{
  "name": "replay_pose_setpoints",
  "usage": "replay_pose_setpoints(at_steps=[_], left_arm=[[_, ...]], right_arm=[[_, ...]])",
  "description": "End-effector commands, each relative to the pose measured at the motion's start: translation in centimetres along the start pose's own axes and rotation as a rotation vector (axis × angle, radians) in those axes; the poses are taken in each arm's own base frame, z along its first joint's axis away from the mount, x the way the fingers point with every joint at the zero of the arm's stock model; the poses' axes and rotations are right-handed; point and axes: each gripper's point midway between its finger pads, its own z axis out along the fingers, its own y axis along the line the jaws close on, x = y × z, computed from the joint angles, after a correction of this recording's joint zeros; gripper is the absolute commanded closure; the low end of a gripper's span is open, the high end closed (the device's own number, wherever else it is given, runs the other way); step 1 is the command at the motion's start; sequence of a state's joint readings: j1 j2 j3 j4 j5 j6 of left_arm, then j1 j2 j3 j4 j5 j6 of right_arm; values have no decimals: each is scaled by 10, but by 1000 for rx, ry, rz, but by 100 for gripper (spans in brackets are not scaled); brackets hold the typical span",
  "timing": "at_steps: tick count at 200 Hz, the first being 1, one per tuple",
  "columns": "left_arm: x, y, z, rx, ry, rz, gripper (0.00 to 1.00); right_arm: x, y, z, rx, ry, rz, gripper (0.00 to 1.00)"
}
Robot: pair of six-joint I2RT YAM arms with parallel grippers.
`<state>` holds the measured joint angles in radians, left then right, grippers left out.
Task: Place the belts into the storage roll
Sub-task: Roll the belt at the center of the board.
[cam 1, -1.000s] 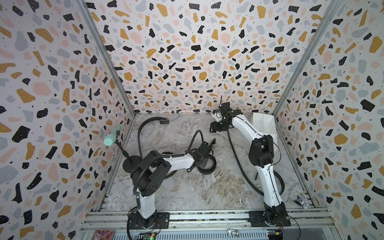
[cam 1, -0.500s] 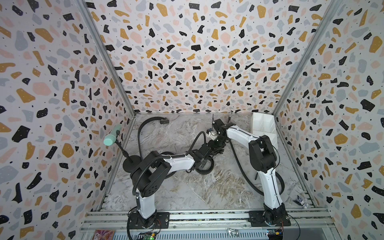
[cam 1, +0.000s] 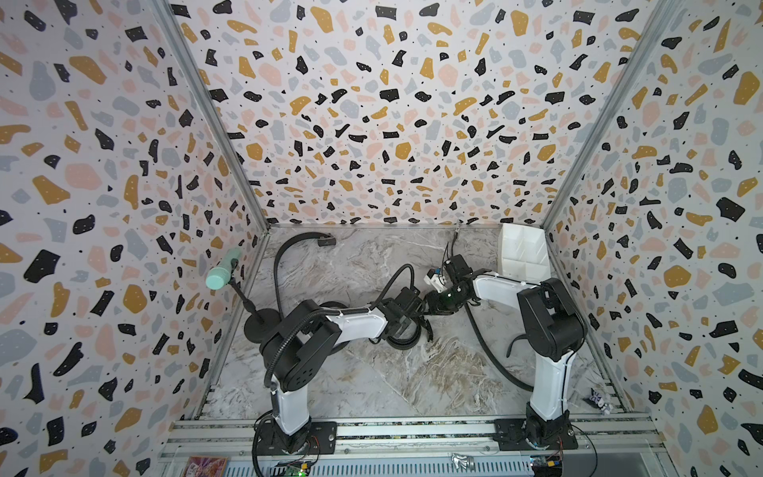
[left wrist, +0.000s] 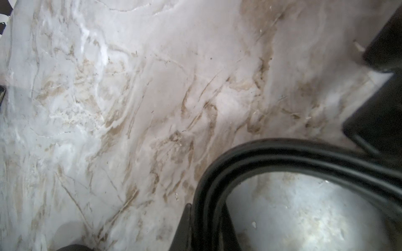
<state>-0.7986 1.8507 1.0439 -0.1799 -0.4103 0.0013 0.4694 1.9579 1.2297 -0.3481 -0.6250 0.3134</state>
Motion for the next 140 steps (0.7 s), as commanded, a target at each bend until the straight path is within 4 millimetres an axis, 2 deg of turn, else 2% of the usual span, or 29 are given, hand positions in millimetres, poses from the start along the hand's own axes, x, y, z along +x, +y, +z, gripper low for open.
replay_pose_setpoints(at_steps=[1,35,62,83,120,140], left_arm=[[5,0,16,-23,43,72,100],[5,-7,23,3,63,57,100],[8,-8,19,16,60,32,93],[8,-6,15,16,51,21,85],[10,2,8,-12,52,20,64],[5,7,1,-28,32,7,59]], right_arm=[[10,33,-11,-92,0,17,46],[25,36,-15,-104,-12,52,49],[37,44,-15,-145,-16,77,51],[40,43,-14,-152,-25,92,52],[33,22,-25,-64,-56,113,51],[29,16,-34,-55,-76,117,51]])
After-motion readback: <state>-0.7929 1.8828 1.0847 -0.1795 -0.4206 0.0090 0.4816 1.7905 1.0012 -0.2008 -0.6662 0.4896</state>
